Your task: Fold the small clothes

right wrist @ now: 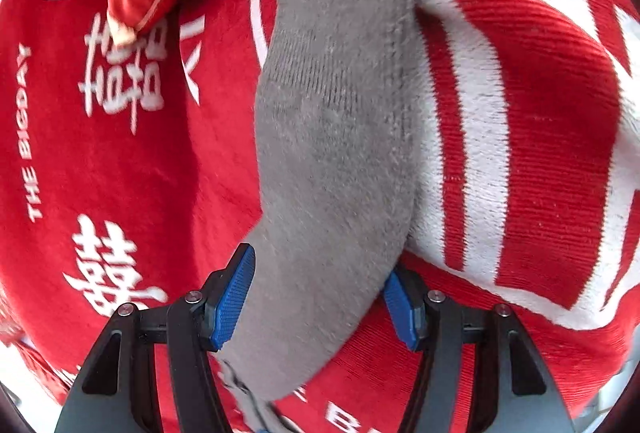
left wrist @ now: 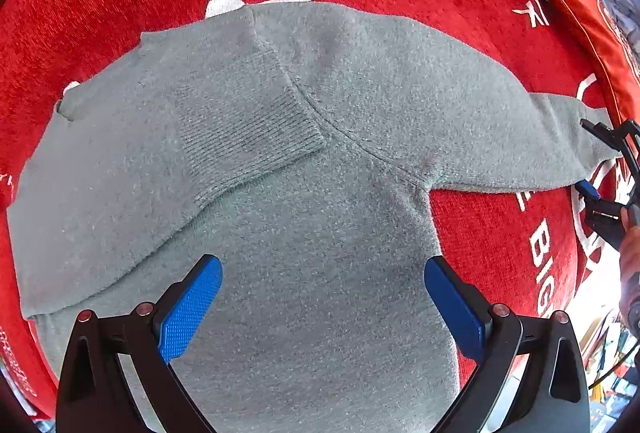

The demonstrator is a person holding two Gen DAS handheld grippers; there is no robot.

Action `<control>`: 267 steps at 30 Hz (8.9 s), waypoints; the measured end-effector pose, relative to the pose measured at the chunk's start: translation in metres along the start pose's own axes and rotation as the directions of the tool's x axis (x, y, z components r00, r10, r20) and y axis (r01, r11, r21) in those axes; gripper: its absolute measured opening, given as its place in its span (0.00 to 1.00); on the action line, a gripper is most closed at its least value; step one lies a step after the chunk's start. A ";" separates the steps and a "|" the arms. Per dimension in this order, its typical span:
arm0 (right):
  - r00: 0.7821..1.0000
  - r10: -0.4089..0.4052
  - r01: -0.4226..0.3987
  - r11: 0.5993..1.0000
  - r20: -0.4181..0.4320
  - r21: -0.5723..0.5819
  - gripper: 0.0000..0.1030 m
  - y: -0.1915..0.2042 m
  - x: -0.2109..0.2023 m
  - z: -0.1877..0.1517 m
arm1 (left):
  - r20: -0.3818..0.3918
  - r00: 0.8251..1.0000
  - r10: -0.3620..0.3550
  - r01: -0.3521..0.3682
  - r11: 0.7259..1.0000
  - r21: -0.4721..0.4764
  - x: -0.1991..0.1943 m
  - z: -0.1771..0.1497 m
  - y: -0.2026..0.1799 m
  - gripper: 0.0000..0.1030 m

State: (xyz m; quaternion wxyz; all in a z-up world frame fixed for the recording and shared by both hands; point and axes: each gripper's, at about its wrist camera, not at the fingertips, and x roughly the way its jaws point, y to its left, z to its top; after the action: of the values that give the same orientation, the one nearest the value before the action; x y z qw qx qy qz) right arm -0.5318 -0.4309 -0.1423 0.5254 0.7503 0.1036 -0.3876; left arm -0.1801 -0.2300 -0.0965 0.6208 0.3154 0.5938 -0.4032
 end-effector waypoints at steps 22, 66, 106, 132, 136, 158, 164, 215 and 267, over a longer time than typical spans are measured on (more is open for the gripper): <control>0.962 0.223 -0.269 0.885 -0.160 -0.380 0.06 0.153 0.017 -0.087 | 0.091 0.996 0.024 -0.016 0.996 -0.083 -0.047 -0.039 0.094 0.99; 0.789 -0.544 -0.288 0.083 -0.286 -0.954 0.29 0.177 0.190 -0.484 | 0.272 0.962 -0.036 0.190 0.803 -0.565 -0.059 -0.125 0.349 0.99; 0.876 -0.397 0.034 0.617 -0.275 -0.786 0.39 0.147 0.083 -0.227 | 0.162 0.980 0.118 -0.025 0.875 -0.484 -0.065 -0.108 0.334 0.65; 0.863 -0.495 0.130 0.412 -0.102 -0.902 0.09 0.198 0.130 -0.226 | 0.154 0.967 0.202 -0.127 0.909 -0.397 -0.059 -0.093 0.305 0.65; 0.863 -0.480 0.021 0.347 -0.158 -0.937 0.09 0.202 0.117 -0.265 | 0.167 0.972 0.164 -0.096 0.929 -0.357 -0.061 -0.090 0.295 0.65; 0.830 -0.527 0.096 0.461 -0.185 -0.882 0.20 0.151 0.073 -0.266 | 0.032 0.993 0.115 -0.100 0.946 -0.308 -0.068 -0.122 0.257 0.65; 0.823 -0.530 0.086 0.474 -0.206 -0.876 0.29 0.145 0.065 -0.272 | 0.040 0.992 0.117 -0.100 0.948 -0.302 -0.073 -0.125 0.243 0.98; 0.848 -0.462 0.053 0.562 -0.260 -0.825 0.80 0.119 -0.034 -0.280 | 0.007 0.996 0.088 -0.085 0.978 -0.191 -0.141 -0.170 0.174 0.98; 0.713 -0.287 -0.247 0.751 -0.640 -0.612 0.05 0.013 -0.019 -0.330 | 0.215 0.919 -0.330 0.388 0.849 -0.357 -0.094 -0.309 0.240 0.09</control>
State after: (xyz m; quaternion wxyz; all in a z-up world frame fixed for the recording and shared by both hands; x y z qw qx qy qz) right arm -0.3817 -0.1453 -0.0712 0.6704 0.6023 0.4330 -0.0172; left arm -0.1163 0.1651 -0.0535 0.6262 0.0374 0.6641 -0.4068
